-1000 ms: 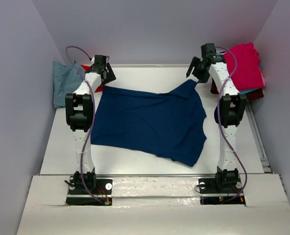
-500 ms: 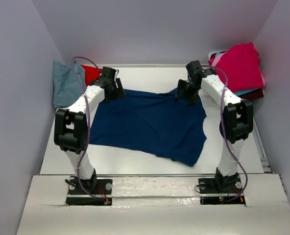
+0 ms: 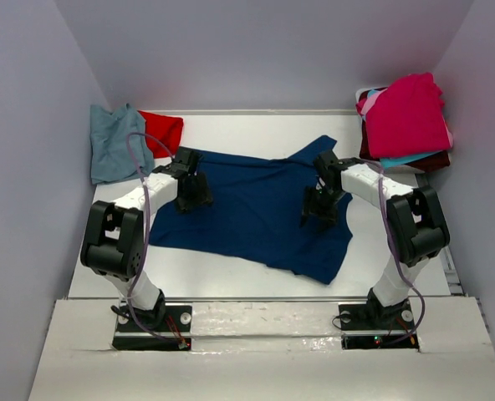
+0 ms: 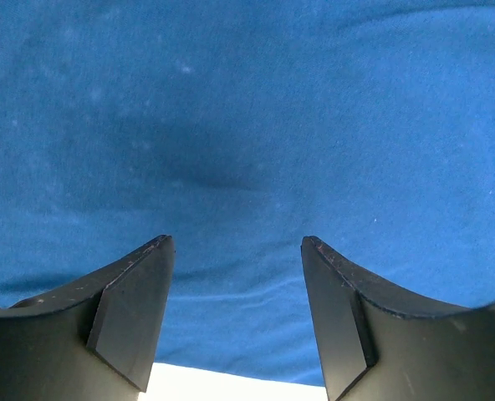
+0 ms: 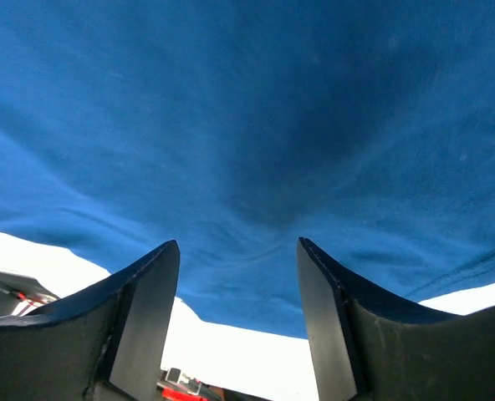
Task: Fold and stack the t-shirts
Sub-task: Flatten the tshirt out
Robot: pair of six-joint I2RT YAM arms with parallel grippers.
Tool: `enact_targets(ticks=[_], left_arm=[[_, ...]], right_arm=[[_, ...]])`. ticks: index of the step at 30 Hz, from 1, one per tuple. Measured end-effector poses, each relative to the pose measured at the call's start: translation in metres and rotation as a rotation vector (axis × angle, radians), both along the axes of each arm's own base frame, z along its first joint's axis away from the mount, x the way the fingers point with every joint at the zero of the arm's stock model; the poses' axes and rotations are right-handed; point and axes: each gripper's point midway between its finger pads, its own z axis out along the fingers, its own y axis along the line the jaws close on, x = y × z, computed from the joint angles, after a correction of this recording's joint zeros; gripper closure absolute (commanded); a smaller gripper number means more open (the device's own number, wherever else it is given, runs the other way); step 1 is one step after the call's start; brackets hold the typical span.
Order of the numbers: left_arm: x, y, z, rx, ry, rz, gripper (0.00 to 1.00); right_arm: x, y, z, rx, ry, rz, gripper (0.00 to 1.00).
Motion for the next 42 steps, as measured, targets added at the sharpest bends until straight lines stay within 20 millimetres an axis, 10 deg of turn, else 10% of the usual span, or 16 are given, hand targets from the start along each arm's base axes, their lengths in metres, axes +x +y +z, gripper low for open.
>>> enact_targets(ticks=[14,27,42], left_arm=[[0.000,0.009,-0.004,0.040,-0.017,0.024,0.33],[-0.015,0.009,-0.032,0.022,0.047,0.025,0.83],[-0.066,0.007,-0.029,-0.010,0.152,-0.017,0.93]], right_arm=[[-0.043,0.005,-0.032,0.041,0.075,0.004,0.54],[-0.048,0.014,-0.038,0.082,0.104,0.012,0.60],[-0.079,0.000,-0.016,0.069,0.105,0.010,0.61]])
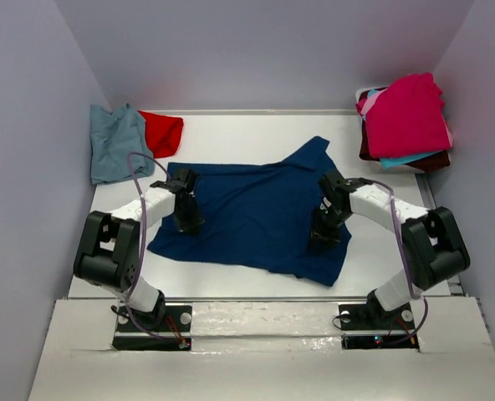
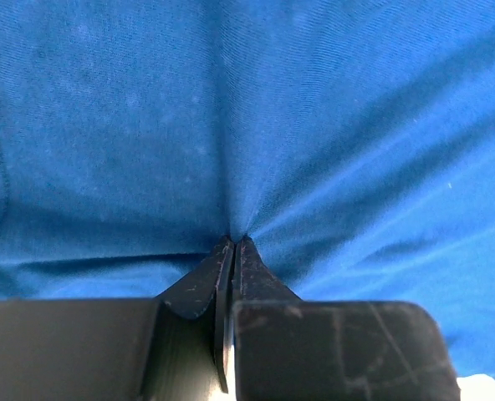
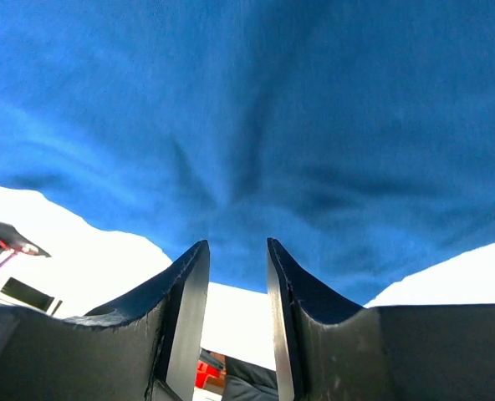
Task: Fold and stack the t-shirts
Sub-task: Flatten the tshirt out
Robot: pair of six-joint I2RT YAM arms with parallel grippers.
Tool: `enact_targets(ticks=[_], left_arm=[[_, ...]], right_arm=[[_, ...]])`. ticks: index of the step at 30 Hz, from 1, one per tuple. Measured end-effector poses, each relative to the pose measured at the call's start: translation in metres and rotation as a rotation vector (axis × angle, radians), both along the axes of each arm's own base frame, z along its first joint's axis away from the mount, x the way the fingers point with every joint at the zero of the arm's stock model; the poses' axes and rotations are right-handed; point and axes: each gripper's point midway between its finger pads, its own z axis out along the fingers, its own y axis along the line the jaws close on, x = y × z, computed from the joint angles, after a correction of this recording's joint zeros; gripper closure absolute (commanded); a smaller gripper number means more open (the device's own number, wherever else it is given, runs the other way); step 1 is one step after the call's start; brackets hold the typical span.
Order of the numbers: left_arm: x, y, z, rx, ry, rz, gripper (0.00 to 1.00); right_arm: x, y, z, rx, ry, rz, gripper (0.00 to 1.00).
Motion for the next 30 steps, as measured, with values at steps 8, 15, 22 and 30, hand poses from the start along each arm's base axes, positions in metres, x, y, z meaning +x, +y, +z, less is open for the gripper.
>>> enact_targets(ticks=[8,15,22,30], left_arm=[[-0.021,0.001,0.021,-0.017,-0.003,-0.011,0.93],[-0.038,0.006,0.015,-0.006,0.034,-0.011,0.93],[-0.034,0.006,0.020,-0.005,0.023,-0.014,0.93],[-0.033,0.006,0.022,-0.002,0.019,-0.025,0.93]], right_arm=[[-0.029,-0.012,0.013,-0.007,0.011,0.000,0.60],[-0.048,-0.019,0.005,-0.025,0.067,0.002,0.60],[-0.045,-0.014,-0.010,-0.022,0.118,0.003,0.60],[-0.059,-0.013,-0.029,0.007,0.173,0.000,0.68]])
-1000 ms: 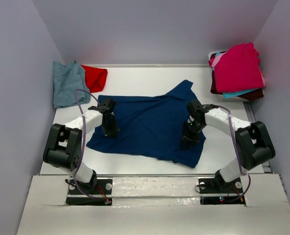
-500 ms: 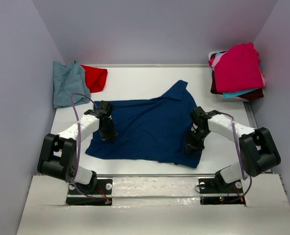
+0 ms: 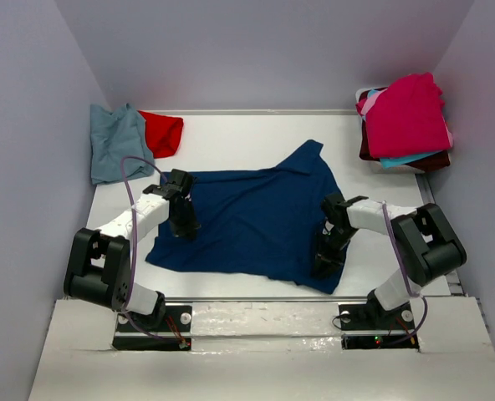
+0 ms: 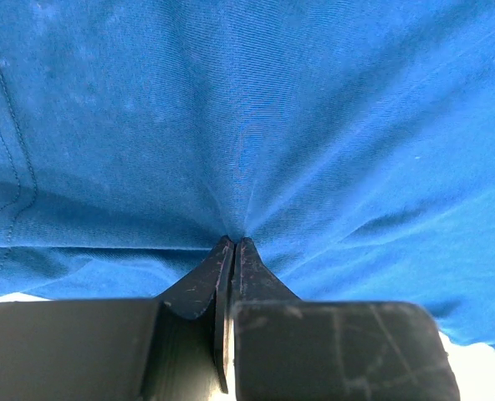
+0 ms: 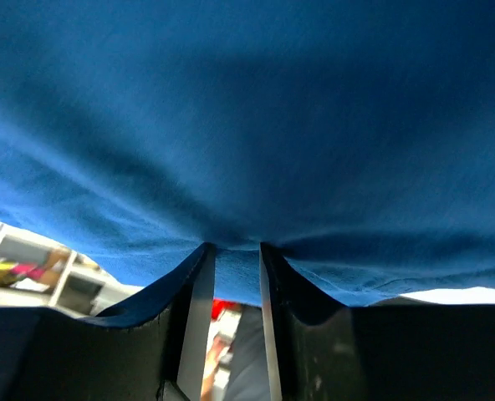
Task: Fold and stack the t-shirts
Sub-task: Flatten the tshirt out
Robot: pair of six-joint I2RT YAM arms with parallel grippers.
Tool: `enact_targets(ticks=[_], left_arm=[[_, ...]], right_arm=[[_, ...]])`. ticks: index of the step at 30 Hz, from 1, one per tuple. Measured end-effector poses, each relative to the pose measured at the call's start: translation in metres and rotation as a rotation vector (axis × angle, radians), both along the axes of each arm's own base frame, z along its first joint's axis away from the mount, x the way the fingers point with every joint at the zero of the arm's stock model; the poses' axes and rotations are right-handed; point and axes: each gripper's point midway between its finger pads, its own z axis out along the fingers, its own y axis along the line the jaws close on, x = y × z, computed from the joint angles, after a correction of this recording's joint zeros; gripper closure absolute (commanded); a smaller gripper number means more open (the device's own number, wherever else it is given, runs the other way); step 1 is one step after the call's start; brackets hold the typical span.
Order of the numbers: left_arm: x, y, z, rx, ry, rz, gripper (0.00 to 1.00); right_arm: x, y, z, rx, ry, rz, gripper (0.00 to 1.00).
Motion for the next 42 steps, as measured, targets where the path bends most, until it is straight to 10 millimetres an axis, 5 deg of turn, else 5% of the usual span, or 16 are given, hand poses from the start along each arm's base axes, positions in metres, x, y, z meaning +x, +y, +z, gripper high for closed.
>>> enact_targets(ticks=[14,25,27,28,29,34,36,42], left_arm=[[-0.004,0.000,0.000,-0.003,0.014,-0.016,0.93],[-0.017,0.001,0.019,-0.027,-0.007,-0.028,0.93],[-0.022,0.002,0.021,-0.031,-0.012,-0.029,0.83],[-0.025,0.002,0.021,-0.031,-0.009,-0.029,0.77],[-0.027,0.003,0.021,-0.030,-0.007,-0.028,0.59],[-0.029,0.005,0.022,-0.020,-0.006,-0.031,0.28],[-0.024,0.003,0.028,-0.026,-0.018,-0.026,0.21],[0.012,-0.007,0.053,-0.045,-0.101,-0.026,0.20]], right_arm=[[-0.052,-0.018,0.000,-0.022,0.058,-0.071,0.68],[-0.064,-0.033,0.029,-0.084,0.018,-0.115,0.67],[-0.063,-0.035,0.037,-0.099,0.005,-0.114,0.67],[-0.060,-0.036,0.041,-0.102,-0.010,-0.114,0.67],[-0.056,-0.036,0.048,-0.110,-0.025,-0.113,0.66],[-0.022,-0.027,0.072,-0.097,-0.115,-0.110,0.59],[-0.003,-0.021,0.080,-0.093,-0.148,-0.105,0.55],[0.061,-0.004,0.097,-0.096,-0.250,-0.076,0.50]])
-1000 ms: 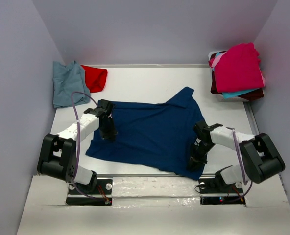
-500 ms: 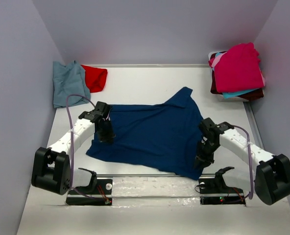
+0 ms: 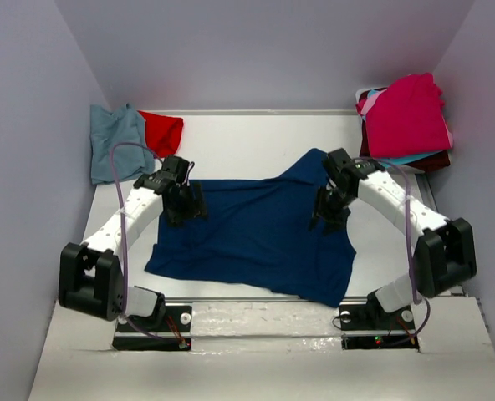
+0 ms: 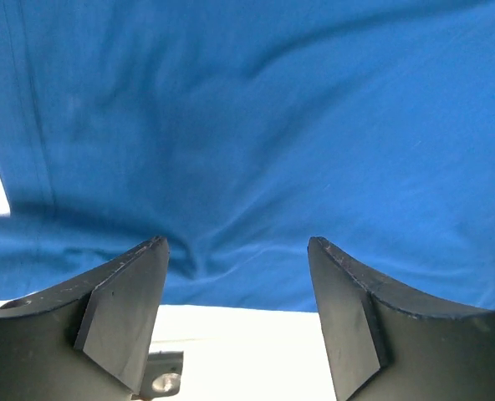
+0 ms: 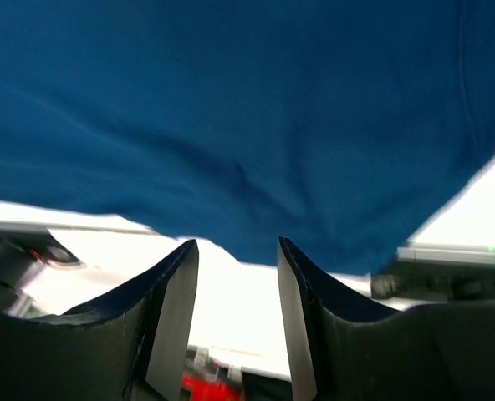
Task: Fold and stack the t-shirts
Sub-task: Flatten the tshirt out
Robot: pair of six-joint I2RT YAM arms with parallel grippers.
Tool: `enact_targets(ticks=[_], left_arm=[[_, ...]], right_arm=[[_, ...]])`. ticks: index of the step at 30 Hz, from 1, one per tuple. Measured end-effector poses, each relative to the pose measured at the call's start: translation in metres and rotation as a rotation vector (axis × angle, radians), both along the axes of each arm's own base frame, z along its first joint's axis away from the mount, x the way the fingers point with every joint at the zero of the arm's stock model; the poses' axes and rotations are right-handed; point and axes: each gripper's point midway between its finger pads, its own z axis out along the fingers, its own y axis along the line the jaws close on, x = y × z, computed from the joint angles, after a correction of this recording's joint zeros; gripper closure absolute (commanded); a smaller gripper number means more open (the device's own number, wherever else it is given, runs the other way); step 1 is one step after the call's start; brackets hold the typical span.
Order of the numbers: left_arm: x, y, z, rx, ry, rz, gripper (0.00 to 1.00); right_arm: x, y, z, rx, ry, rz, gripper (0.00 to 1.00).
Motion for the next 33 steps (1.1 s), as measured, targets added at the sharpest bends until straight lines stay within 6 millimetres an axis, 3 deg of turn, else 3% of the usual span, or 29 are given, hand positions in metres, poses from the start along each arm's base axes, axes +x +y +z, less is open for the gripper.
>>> enact_targets(ticks=[9,12,17,22,33], left_arm=[[0.078,-0.009,0.006,0.009,-0.068,0.023,0.20],[0.100,0.000,0.000,0.011,-0.072,0.056,0.21],[0.132,0.025,-0.017,0.025,-0.060,0.117,0.21],[0.149,0.043,-0.025,0.036,-0.054,0.157,0.21],[0.170,0.059,-0.031,0.053,-0.067,0.207,0.22]], right_arm=[[0.134,0.037,0.018,0.005,-0.223,0.009,0.50],[0.175,0.043,0.022,0.028,-0.270,-0.020,0.50],[0.226,0.031,0.019,0.042,-0.302,-0.086,0.50],[0.254,0.020,0.009,0.048,-0.299,-0.126,0.50],[0.252,0.022,0.000,0.073,-0.268,-0.122,0.51]])
